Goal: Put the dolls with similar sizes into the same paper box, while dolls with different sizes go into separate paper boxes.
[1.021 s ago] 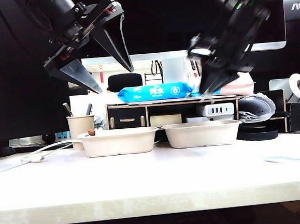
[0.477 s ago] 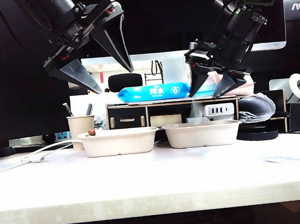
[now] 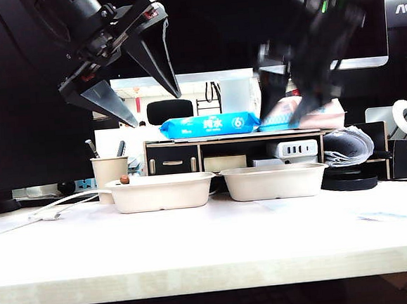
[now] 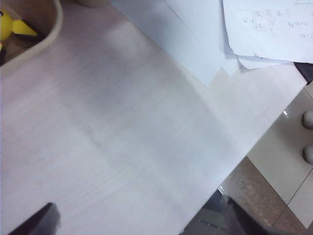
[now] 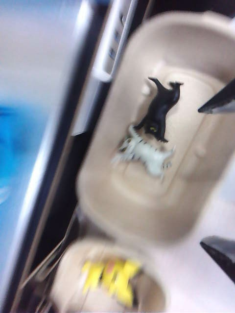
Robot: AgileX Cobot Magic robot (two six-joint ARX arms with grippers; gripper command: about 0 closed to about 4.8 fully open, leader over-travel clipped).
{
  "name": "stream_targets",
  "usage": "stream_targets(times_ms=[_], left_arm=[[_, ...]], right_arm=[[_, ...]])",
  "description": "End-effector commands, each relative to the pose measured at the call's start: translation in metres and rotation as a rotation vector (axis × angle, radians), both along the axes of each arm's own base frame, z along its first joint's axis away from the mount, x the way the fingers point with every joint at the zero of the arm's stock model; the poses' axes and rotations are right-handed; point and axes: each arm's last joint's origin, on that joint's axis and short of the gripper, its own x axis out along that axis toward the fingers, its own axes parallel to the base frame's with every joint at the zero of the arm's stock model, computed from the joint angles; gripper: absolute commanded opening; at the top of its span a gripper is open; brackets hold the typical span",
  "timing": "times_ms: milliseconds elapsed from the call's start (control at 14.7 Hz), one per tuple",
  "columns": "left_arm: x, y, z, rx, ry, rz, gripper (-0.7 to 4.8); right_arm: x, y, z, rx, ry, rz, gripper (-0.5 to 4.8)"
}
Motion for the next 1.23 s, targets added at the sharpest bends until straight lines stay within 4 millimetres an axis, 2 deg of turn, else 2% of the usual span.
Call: stream_targets(times_ms=[68,204,272,409,477,545,613,681,749,817,953,1021,1090,1158,1226], left_arm=[[-0.001,0.001,0.002,-0.008,-0.001,-0.001,4.62],[-0.001,0.001,0.002,-0.010,0.013,0.009,4.62],[-0.001,0.000,0.002,-0.023,0.019,-0.001,4.62],[-0.002,0.000,0.002,-0.040,0.037,0.004,4.52],[-0.003,0.000,0.004,-0.062,0.044,-0.014,3.15],[-0.006,0.000,0.010,-0.106,0.041,-0.048,0.27],[-0.011,0.002,0.021,-0.156,0.007,-0.076,-0.07],[-0.017,0.005,0.035,-0.189,-0.054,-0.083,-0.06],[-0.027,0.011,0.055,-0.229,-0.134,-0.089,-0.06],[-0.051,0.024,0.089,-0.287,-0.267,-0.092,-0.06],[-0.093,0.051,0.130,-0.299,-0.457,0.003,-0.06],[-0.127,0.073,0.151,-0.297,-0.572,0.079,-0.06],[-0.153,0.089,0.163,-0.305,-0.650,0.132,-0.06],[-0.175,0.102,0.170,-0.310,-0.714,0.182,-0.06],[-0.207,0.123,0.177,-0.305,-0.794,0.269,-0.06]], right_arm=[[-0.026,-0.006,0.058,0.040,-0.155,0.002,3.14],[-0.065,-0.016,0.106,0.060,-0.245,0.000,3.01],[-0.086,-0.021,0.123,0.062,-0.253,-0.001,2.52],[-0.120,-0.030,0.142,0.053,-0.224,-0.002,0.84],[-0.136,-0.034,0.149,0.044,-0.217,0.003,0.01],[-0.157,-0.039,0.160,0.042,-0.231,0.006,-0.06],[-0.178,-0.044,0.172,0.042,-0.268,-0.007,-0.06],[-0.199,-0.050,0.184,0.043,-0.320,-0.024,-0.06],[-0.228,-0.058,0.198,0.049,-0.390,-0.045,-0.06],[-0.278,-0.072,0.215,0.059,-0.497,-0.087,-0.06],[-0.336,-0.088,0.225,0.060,-0.614,-0.162,-0.06],[-0.377,-0.100,0.227,0.065,-0.703,-0.217,-0.06],[-0.406,-0.108,0.226,0.070,-0.764,-0.263,-0.06],[-0.422,-0.113,0.225,0.070,-0.800,-0.301,-0.06],[-0.444,-0.120,0.220,0.078,-0.825,-0.353,-0.06]])
